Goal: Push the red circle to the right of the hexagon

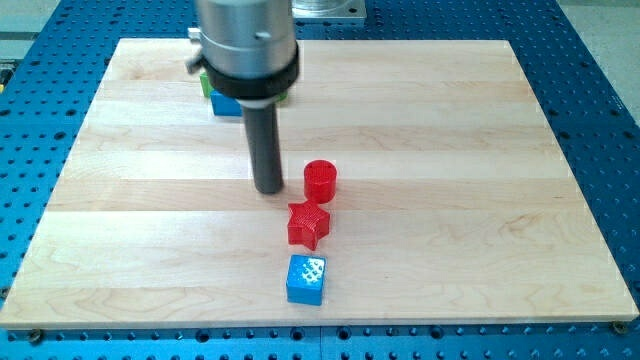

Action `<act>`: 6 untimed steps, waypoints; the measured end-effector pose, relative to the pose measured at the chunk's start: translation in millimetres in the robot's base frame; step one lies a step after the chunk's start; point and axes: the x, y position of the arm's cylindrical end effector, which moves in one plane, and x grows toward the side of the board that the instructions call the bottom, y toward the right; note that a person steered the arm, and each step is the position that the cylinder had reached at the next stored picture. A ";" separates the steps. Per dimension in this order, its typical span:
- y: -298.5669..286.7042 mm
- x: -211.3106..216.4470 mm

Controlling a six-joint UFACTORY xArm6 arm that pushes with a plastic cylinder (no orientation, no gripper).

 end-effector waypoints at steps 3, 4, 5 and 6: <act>105.0 -68.5; 118.2 -41.2; 128.3 -109.3; 172.5 -123.9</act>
